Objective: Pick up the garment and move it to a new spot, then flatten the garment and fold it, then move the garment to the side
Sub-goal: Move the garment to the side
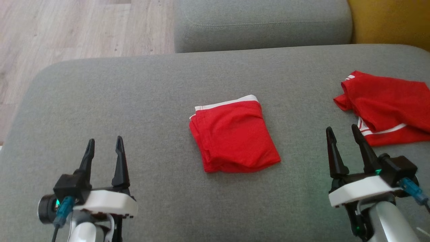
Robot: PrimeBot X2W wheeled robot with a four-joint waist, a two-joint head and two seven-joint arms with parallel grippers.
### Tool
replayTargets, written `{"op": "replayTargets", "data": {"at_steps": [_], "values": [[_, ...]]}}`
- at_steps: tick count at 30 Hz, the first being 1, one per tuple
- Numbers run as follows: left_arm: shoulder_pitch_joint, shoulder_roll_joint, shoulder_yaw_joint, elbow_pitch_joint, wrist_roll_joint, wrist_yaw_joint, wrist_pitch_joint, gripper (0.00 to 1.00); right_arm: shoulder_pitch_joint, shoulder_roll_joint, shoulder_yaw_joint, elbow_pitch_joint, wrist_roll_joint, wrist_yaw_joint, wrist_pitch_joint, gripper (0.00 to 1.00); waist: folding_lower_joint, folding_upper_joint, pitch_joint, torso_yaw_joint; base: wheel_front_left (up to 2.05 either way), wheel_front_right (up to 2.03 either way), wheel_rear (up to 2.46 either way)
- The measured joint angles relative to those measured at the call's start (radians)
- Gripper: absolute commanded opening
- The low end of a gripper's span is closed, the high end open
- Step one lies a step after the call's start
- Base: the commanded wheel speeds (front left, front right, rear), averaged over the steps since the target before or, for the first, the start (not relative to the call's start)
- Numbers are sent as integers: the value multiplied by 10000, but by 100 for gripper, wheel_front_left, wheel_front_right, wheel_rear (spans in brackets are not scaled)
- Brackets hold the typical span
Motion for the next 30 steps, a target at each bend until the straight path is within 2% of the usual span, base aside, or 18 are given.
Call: {"op": "replayTargets", "data": {"at_steps": [4,8,11,17,21,26,30], "values": [[-10,-15,-52,42,0,-77,0,100,-32,8,86,355,209,0,140,100,0,0,27,135,0,0,0],[-50,-27,-318,100,69,-180,0,100,-468,-10,621,909,535,0,1072,100,0,0,124,442,0,0,0],[-99,-48,-426,132,92,-257,0,100,-1585,-25,706,1592,813,0,1948,100,0,0,256,759,0,0,0],[-532,-52,-761,178,-198,-257,0,100,-3888,-151,1097,3302,1507,0,3329,100,0,0,604,1489,0,0,0],[-706,-61,-999,173,-347,-230,0,100,-4806,-203,917,4696,2048,0,4048,100,0,0,848,1979,0,0,0],[-706,-59,-1208,171,-462,-58,0,100,-5335,-151,616,6468,2717,0,5553,100,0,0,1102,2499,0,0,0],[-705,-58,-1237,173,-633,23,0,100,-5464,10,579,7062,3166,0,6383,100,0,0,1240,2712,0,0,0]]}}
